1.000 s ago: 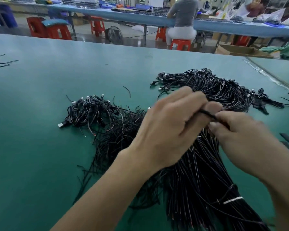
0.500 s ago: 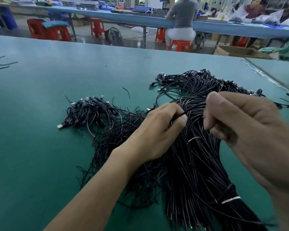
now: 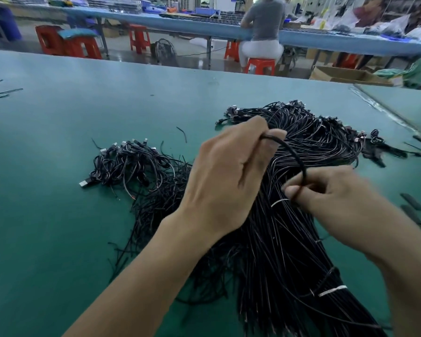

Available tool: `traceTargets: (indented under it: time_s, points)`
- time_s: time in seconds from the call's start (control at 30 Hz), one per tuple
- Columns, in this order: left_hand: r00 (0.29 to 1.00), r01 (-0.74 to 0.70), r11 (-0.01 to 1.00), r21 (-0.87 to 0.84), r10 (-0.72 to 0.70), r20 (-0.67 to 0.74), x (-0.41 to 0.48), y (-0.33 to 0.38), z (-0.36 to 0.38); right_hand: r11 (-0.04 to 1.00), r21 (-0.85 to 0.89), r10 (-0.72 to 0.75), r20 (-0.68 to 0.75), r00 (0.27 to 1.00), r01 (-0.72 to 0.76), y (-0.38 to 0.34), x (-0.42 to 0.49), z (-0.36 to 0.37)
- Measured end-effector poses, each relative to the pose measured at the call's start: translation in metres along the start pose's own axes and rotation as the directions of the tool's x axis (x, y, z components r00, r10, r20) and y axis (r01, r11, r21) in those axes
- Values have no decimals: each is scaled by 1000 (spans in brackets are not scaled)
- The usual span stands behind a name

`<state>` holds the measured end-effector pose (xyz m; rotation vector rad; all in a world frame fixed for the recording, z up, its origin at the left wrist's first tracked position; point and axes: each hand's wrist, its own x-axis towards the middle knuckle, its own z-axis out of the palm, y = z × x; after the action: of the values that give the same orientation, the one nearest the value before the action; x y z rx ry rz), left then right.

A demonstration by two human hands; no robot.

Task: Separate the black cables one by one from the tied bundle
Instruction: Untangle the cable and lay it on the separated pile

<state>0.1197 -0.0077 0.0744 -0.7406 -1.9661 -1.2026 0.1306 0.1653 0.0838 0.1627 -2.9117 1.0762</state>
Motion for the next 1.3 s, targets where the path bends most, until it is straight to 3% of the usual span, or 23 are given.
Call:
traceTargets:
  time_s: [0.13, 0.23, 0.27, 0.33, 0.37, 0.43, 0.53, 0.63, 0.73, 0.8, 0.9, 1.03, 1.17, 1.3]
  points:
    - [973, 72, 947, 314, -136, 186, -5, -7, -2, 939, 287, -163, -115, 980, 190, -17, -5, 4]
    - [920, 81, 881, 465, -246, 305, -10, -12, -2, 852, 493, -130, -126, 984, 175, -27, -9, 10]
    - [912, 63, 869, 491, -250, 326, -12, -15, -1, 871, 467, -118, -105, 988, 153, -27, -9, 13]
    - [906, 13, 852, 524, -232, 355, -14, -20, 2, 953, 242, -156, -134, 979, 185, -24, -9, 18]
    - [903, 9, 865, 502, -223, 367, -15, -22, 3, 971, 114, -185, -194, 963, 210, -23, -8, 18]
    - [898, 65, 934, 351, -207, 387, -14, -24, 5, 974, 46, -202, -282, 938, 223, -19, -5, 14]
    - [902, 195, 965, 174, -246, 355, -13, -33, 4, 934, 266, -133, -357, 925, 237, -9, -1, 6]
    - [812, 401, 904, 149, -426, 398, -16, -38, 4, 861, 463, 0, -411, 911, 209, -6, 0, -3]
    - [815, 472, 879, 72, -466, 344, -16, -36, 4, 961, 253, 22, -474, 880, 112, 6, 4, -6]
    - [877, 439, 898, -19, -423, 227, -10, -26, 0, 993, 118, 39, -422, 906, 13, 12, 8, -1]
    - [964, 239, 967, 85, -247, 100, -1, -6, -7, 998, -17, 51, -273, 961, -58, 11, 7, 9]
    - [968, 85, 956, 281, -146, 204, 2, 10, -14, 989, -140, 12, -163, 987, -35, 7, 5, 13]
    - [965, 0, 907, 422, -111, 238, 1, 8, -10, 942, 244, -181, -215, 960, 233, -8, 1, 9]
    - [978, 132, 979, 156, -154, 139, 2, 3, -9, 886, 322, -266, -238, 934, 334, -20, -5, 8]
